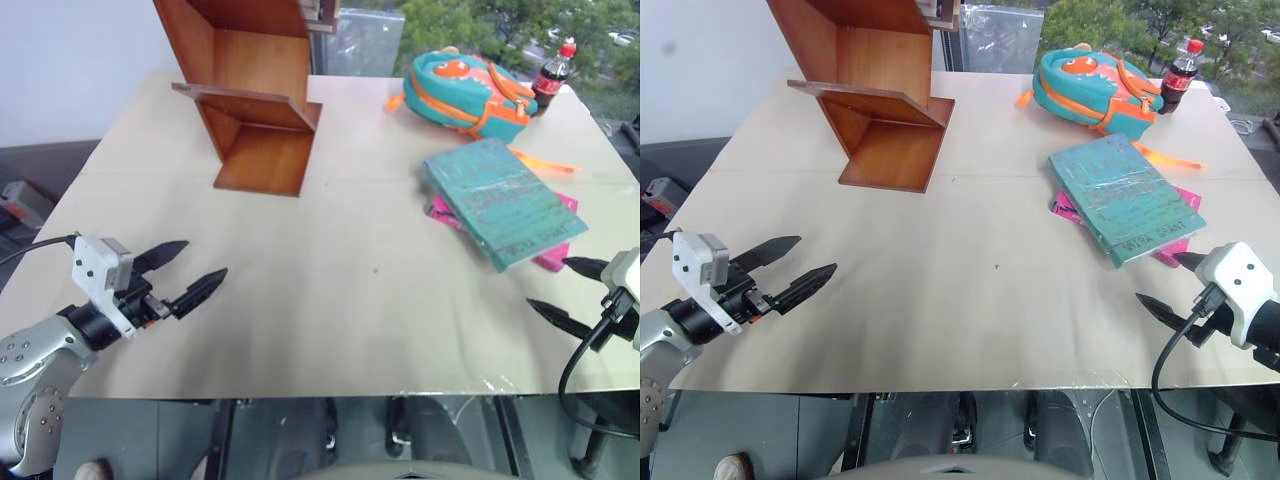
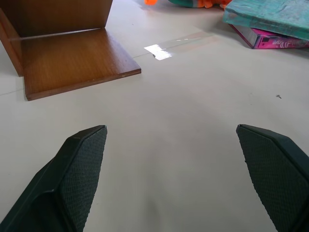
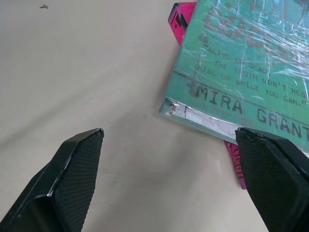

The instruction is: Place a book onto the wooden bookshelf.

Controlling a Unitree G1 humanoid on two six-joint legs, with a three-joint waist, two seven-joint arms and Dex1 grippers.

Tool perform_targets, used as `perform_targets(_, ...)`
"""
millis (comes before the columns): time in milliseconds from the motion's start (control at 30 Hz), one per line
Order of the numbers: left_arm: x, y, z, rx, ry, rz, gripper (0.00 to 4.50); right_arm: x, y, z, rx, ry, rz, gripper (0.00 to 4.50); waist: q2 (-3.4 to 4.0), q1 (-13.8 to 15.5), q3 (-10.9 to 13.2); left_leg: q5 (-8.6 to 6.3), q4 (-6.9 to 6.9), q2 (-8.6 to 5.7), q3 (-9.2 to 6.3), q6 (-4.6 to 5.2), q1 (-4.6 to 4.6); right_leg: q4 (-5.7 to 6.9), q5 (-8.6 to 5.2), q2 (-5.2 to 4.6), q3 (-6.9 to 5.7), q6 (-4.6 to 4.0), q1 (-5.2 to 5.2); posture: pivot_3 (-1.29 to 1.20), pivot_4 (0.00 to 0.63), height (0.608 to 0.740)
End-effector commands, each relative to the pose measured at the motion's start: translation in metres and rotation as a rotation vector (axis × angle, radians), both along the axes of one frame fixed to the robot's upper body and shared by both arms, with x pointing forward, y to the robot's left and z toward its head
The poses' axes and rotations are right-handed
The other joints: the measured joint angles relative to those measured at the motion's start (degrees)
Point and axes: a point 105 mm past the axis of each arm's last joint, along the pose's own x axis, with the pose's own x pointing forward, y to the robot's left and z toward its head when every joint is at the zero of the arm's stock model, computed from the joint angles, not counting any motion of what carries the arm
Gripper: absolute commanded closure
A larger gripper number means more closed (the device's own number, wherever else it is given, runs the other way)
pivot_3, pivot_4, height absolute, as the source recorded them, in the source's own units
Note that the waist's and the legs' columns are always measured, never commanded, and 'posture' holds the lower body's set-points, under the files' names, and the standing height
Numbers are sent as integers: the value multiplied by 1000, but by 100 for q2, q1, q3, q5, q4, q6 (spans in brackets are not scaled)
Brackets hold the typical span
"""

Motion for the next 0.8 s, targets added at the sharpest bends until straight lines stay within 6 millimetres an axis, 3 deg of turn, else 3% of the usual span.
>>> perform_targets(33, -2, -8, 7, 12, -10, -69, 0, 6, 0, 10, -15, -47, -6, 45, 0, 0, 0, 0, 0, 0, 0, 0, 0, 0, 0, 0, 0, 0, 0, 0, 150, 740)
perform_targets(133, -3, -25, 6, -17, 4, -162, 0, 14, 5, 14, 12, -72, -16, 45, 1, -3, 0, -1, 0, 0, 5, -2, 2, -1, 0, 1, 2, 0, -1, 0, 150, 740)
perform_targets(167, -3, -28, 7, -17, 0, -175, 0, 15, 4, 16, 26, -76, -23, 566, 1, -2, 0, -3, 0, 0, 5, -6, 4, 0, 0, 1, 3, 0, 0, 0, 150, 740)
perform_targets(200, -3, -30, 8, -21, -8, -187, 0, 19, 1, 18, 43, -81, -43, 739, 2, -2, 0, -10, 0, 0, 4, -19, 3, 0, 0, 0, 3, 0, 0, 0, 150, 740)
perform_targets(333, -3, -46, 16, -24, -37, -268, 0, 32, -2, 31, 78, -118, -86, 2691, 2, 0, 0, 1, 0, 1, 2, 0, 2, 1, 1, 4, 1, -1, 0, 0, 150, 740)
perform_targets(467, -3, -72, 26, -13, -78, -382, 0, 74, -21, 48, 26, -217, -264, 4262, 2, -24, 0, 2, 2, -3, 15, 2, 5, 1, 3, 3, 3, -1, 0, 0, 150, 740)
perform_targets(667, 2, -101, 39, -25, -140, -474, 0, 161, -52, 52, 105, -112, -576, 4262, 13, -49, 1, 9, 2, -2, 33, -3, 21, 16, 33, 19, 5, -9, 0, 0, 150, 740)
perform_targets(800, 3, -106, 40, -28, -151, -468, 0, 200, -56, 43, 162, -17, -661, 4262, 29, -157, 9, 11, 0, -4, 48, -4, 8, 16, 36, 23, 16, -9, -16, 0, 150, 740)
